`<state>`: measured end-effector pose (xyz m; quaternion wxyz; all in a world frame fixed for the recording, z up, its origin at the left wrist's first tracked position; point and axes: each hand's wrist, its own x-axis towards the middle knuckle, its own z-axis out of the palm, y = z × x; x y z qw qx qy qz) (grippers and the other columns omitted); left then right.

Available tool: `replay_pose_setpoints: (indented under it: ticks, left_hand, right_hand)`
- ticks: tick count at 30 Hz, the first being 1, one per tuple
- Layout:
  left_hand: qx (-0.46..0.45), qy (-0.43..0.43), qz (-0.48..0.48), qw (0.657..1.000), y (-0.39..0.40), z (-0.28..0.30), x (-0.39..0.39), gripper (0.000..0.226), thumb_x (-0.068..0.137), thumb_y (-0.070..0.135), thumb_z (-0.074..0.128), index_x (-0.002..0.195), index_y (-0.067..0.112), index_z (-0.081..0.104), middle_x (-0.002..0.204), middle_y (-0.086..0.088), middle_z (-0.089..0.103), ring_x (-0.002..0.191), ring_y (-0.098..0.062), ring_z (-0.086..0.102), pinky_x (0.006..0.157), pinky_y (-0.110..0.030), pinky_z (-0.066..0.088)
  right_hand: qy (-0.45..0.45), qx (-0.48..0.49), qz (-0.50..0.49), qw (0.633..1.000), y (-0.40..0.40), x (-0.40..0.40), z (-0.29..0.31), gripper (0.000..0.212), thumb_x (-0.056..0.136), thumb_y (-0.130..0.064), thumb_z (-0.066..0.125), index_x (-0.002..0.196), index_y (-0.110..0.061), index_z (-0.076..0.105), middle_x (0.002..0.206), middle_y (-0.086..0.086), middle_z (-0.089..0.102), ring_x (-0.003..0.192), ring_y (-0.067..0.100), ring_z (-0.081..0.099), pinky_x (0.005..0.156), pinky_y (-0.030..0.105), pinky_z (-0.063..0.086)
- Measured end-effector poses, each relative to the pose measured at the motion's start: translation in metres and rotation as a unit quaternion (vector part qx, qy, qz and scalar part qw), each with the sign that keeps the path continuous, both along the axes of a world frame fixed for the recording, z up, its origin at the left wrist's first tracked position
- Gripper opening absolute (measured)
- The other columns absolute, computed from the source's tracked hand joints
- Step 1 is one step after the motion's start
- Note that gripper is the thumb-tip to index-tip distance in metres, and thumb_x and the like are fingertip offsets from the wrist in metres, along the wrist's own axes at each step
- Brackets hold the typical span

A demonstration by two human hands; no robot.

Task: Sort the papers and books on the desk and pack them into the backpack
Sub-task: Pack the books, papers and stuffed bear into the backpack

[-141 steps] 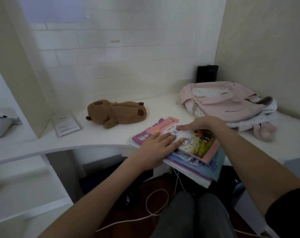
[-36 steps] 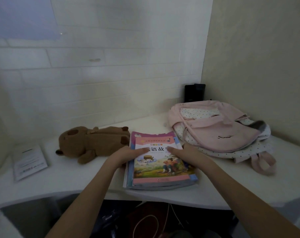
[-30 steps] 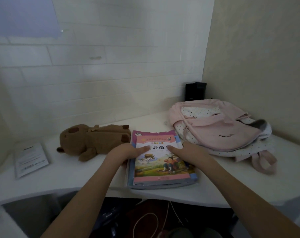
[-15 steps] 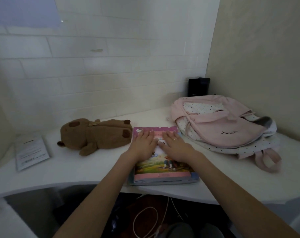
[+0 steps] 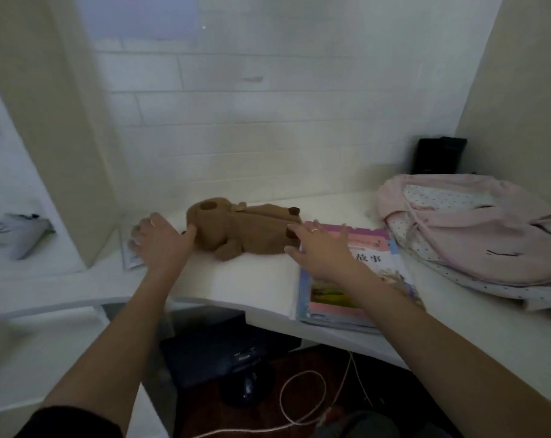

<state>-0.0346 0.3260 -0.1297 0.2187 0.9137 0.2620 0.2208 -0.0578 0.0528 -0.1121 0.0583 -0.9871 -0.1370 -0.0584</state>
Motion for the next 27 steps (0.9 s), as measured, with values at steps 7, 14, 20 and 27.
replay_pose_setpoints:
  ticks: [7, 14, 20, 27]
  left_hand:
    - [0.006, 0.184, 0.029, 0.982, 0.050, -0.029, 0.009, 0.090, 0.087, 0.066, 0.037, 0.151, 0.008, 0.011, 0.153, -0.035, 0.004, 0.141, -0.053, 0.004, 0.115, -0.057, 0.001]
    - [-0.120, 0.072, 0.041, 0.989, 0.055, -0.003, 0.007, 0.104, 0.074, 0.046, 0.073, 0.148, 0.008, 0.010, 0.149, -0.027, 0.024, 0.137, -0.044, 0.023, 0.110, -0.055, 0.023]
    - [-0.214, -0.009, 0.019, 0.977, 0.034, 0.010, 0.006, 0.091, 0.072, 0.041, 0.074, 0.140, 0.005, 0.026, 0.140, -0.024, 0.036, 0.130, -0.042, 0.032, 0.101, -0.049, 0.035]
    - [-0.321, -0.061, -0.071, 0.942, -0.004, 0.020, 0.000, 0.079, 0.067, 0.047, 0.067, 0.130, 0.005, 0.043, 0.128, -0.016, 0.054, 0.114, -0.034, 0.053, 0.094, -0.038, 0.045]
  right_hand:
    - [0.019, -0.010, 0.022, 1.000, 0.059, 0.042, -0.006, 0.077, 0.089, -0.058, 0.048, 0.151, -0.035, 0.007, 0.161, 0.005, 0.001, 0.147, 0.032, 0.001, 0.111, 0.068, 0.002]
    - [-0.010, 0.022, -0.010, 1.000, 0.081, 0.058, -0.013, 0.091, 0.083, -0.053, 0.058, 0.152, -0.025, 0.004, 0.152, 0.014, 0.022, 0.137, 0.040, 0.022, 0.104, 0.059, 0.029]
    - [-0.061, -0.036, 0.018, 0.997, 0.089, 0.061, -0.004, 0.066, 0.087, -0.041, 0.056, 0.141, -0.015, 0.030, 0.138, 0.018, 0.040, 0.127, 0.037, 0.035, 0.095, 0.054, 0.034]
    - [-0.118, -0.047, 0.038, 0.991, 0.109, 0.068, 0.004, 0.036, 0.096, -0.012, 0.039, 0.131, -0.011, 0.036, 0.120, 0.016, 0.059, 0.109, 0.035, 0.054, 0.089, 0.046, 0.040]
